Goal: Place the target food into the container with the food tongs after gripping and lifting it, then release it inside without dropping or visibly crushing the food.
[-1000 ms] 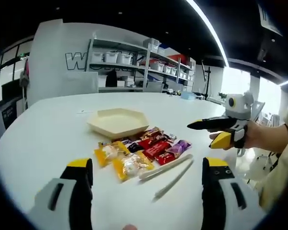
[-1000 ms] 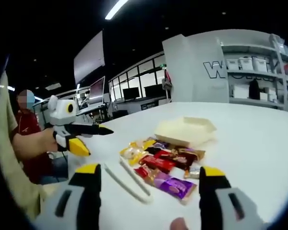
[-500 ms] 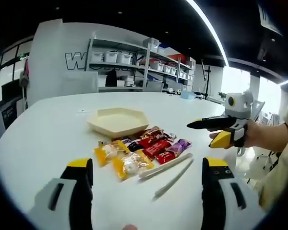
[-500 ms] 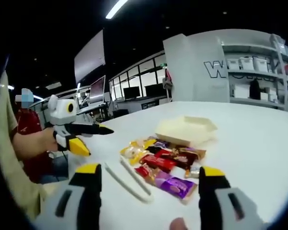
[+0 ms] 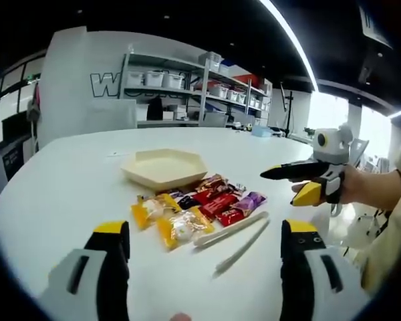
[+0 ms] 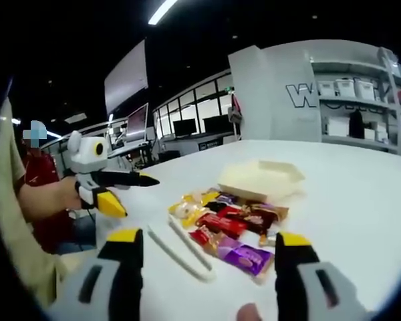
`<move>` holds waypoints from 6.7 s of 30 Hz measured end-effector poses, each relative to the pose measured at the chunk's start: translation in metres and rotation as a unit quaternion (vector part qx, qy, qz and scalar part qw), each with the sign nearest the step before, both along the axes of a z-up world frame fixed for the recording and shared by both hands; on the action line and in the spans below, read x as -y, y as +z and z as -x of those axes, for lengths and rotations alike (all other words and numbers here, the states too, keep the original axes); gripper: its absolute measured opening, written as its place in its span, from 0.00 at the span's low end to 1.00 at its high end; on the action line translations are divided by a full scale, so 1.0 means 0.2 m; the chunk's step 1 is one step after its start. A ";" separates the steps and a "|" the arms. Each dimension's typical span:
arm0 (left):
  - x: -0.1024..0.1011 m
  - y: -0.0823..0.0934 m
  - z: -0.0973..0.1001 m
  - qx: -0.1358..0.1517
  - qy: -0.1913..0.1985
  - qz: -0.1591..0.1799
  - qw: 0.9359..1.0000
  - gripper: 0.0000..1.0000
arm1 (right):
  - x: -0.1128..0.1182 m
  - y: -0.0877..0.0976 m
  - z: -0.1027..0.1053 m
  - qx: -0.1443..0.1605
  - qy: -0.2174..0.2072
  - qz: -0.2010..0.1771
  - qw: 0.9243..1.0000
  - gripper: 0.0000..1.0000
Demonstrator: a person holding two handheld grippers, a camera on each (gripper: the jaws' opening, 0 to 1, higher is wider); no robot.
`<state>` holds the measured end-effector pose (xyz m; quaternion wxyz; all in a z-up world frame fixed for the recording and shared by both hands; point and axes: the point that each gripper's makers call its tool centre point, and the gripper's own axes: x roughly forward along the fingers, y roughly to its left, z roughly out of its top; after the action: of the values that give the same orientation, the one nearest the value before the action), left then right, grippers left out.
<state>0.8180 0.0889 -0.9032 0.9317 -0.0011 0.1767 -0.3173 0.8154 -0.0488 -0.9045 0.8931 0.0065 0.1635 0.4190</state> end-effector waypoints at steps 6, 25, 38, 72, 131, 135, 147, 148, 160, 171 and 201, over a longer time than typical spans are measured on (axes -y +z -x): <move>0.00 -0.01 0.00 -0.002 -0.002 -0.004 1.000 0.92 | -0.01 -0.02 0.01 -0.003 0.010 0.003 1.000 0.76; 0.04 -0.07 0.04 -0.003 -0.030 -0.044 0.999 0.79 | -0.05 -0.06 0.06 -0.013 0.047 0.009 0.999 0.58; 0.09 -0.15 0.09 -0.020 -0.073 -0.062 0.995 0.51 | -0.07 -0.11 0.09 -0.022 0.071 0.025 0.997 0.39; 0.12 -0.28 0.14 -0.053 -0.118 -0.111 0.985 0.11 | -0.15 -0.20 0.15 -0.052 0.116 0.045 0.991 0.26; 0.08 -0.29 0.16 -0.060 -0.105 -0.080 0.989 0.17 | -0.24 -0.16 0.35 -0.055 0.229 0.057 0.970 0.25; 0.07 -0.29 0.16 -0.061 -0.104 -0.080 0.989 0.16 | -0.21 -0.19 0.29 -0.054 0.217 0.073 0.972 0.27; 0.05 -0.29 0.14 -0.065 -0.092 -0.071 0.991 0.15 | -0.23 -0.27 0.33 -0.071 0.243 0.095 0.963 0.27; 0.05 -0.29 0.14 -0.065 -0.092 -0.070 0.991 0.15 | -0.23 -0.26 0.33 -0.073 0.246 0.095 0.962 0.28; 0.03 -0.29 0.11 -0.073 -0.087 -0.055 0.992 0.15 | -0.25 -0.26 0.41 -0.083 0.274 0.099 0.953 0.25; 0.05 -0.28 0.10 -0.080 -0.078 -0.031 0.993 0.18 | -0.31 -0.27 0.46 -0.089 0.297 0.095 0.946 0.25; 0.15 -0.24 0.16 -0.130 -0.074 -0.017 0.989 0.27 | -0.43 -0.26 0.52 -0.085 0.327 0.084 0.938 0.25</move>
<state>0.7855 0.0598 -0.9503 0.8747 -0.0130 0.3011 -0.3796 0.7119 0.0368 -0.9570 0.6871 -0.0866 0.2662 0.6705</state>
